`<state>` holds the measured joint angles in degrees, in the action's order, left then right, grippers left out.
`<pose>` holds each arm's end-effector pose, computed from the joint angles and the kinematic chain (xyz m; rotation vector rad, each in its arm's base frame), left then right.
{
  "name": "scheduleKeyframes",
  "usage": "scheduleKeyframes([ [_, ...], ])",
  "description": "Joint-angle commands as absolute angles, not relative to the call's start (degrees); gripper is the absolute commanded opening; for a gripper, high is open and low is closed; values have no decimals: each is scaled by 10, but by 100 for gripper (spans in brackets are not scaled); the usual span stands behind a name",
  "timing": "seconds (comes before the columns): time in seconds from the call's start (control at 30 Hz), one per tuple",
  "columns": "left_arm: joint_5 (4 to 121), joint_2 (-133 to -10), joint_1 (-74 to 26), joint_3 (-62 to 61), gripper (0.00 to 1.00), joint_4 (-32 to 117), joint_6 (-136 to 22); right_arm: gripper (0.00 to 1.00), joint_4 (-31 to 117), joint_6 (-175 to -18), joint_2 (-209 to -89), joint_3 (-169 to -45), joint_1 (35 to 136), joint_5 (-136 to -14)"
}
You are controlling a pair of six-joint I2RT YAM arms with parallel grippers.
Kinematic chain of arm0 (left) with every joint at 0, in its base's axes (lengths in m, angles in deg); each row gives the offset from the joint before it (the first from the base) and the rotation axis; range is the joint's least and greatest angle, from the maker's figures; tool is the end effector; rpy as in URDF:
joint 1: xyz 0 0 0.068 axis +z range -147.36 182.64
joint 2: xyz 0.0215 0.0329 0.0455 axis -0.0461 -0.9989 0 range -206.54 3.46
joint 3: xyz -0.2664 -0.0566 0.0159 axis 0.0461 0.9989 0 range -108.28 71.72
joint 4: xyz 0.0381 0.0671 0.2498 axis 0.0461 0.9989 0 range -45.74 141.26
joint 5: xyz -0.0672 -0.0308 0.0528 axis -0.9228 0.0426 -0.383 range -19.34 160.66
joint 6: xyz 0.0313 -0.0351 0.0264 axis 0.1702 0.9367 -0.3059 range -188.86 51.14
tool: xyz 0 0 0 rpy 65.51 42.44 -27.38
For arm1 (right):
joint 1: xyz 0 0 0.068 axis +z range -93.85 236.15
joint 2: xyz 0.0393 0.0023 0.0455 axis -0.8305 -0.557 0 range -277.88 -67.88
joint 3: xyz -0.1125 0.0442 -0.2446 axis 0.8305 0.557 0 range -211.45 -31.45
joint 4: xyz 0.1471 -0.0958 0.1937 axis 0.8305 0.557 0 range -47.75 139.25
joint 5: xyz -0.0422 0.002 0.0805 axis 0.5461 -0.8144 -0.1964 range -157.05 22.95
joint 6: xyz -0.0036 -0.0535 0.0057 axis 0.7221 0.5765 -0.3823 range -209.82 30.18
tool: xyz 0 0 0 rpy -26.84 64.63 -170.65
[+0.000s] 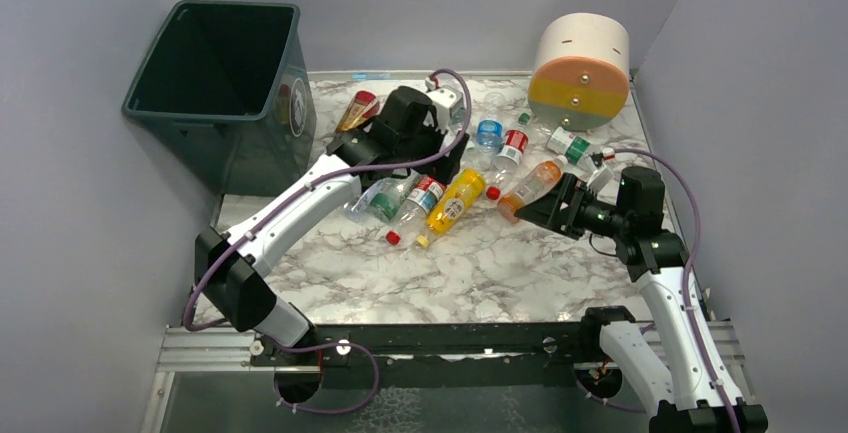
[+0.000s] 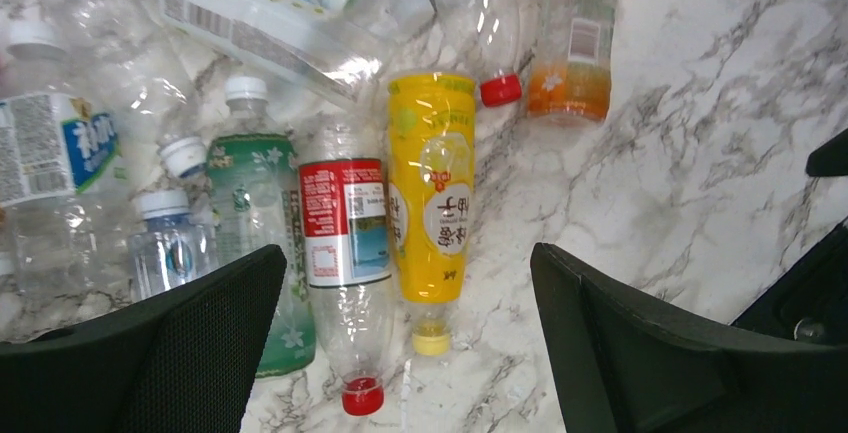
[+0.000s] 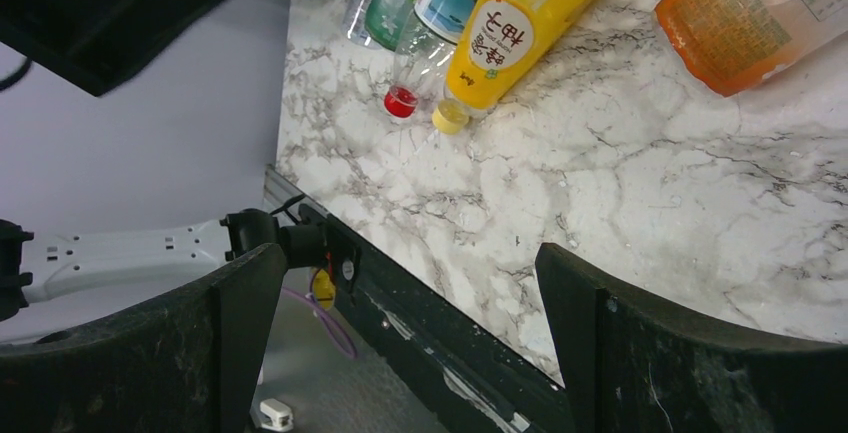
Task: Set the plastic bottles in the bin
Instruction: Pick up the plastic bottle at the center of the board.
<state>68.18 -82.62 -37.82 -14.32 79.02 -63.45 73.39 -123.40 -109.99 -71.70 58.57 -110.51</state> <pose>0.2552 -0.2198 0.3742 0.6931 2.1110 -0.4968 0.1534 0.0310 0.2881 0.1291 2.1908 1.1727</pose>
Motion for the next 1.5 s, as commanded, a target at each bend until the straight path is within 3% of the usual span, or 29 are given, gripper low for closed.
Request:
scheduleKeyframes([
  [0.0,705,-852,-406,-107,99,789,-644,99,737,-1230,-1098,-731,587,-1092],
  [0.57,728,-936,-436,-55,99,746,-626,99,736,-1239,-1081,-704,587,-1088],
  [1.03,735,-993,-468,-44,90,727,-608,99,716,-1239,-1091,-686,587,-1095],
  [1.47,775,-1010,-469,-29,89,699,-608,99,715,-1240,-1083,-674,587,-1096],
])
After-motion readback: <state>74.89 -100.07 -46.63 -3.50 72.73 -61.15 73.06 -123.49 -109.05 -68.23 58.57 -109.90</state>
